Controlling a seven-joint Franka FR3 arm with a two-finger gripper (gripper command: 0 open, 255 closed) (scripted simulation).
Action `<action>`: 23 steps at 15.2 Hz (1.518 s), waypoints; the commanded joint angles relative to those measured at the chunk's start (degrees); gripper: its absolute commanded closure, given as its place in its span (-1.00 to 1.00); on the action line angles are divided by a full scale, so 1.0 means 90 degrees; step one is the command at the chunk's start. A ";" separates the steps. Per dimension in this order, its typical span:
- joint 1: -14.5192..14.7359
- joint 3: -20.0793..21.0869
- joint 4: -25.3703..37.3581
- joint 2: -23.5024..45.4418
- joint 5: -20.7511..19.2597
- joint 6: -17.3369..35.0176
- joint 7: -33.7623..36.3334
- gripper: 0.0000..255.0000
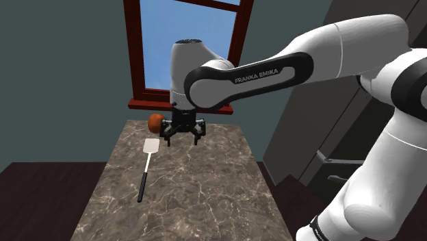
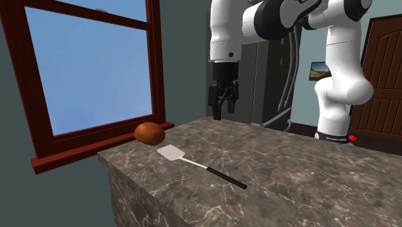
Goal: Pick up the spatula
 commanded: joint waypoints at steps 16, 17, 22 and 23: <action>0.1136 -0.0250 0.2696 0.3091 -0.0978 0.0062 0.1498 -1.00; 0.1139 -0.0261 0.2662 0.3126 -0.0994 0.0127 0.1505 -1.00; 0.1144 -0.0268 0.2655 0.3153 -0.1005 0.0160 0.1508 1.00; 0.1144 -0.0268 0.2653 0.3152 -0.1004 0.0160 0.1508 1.00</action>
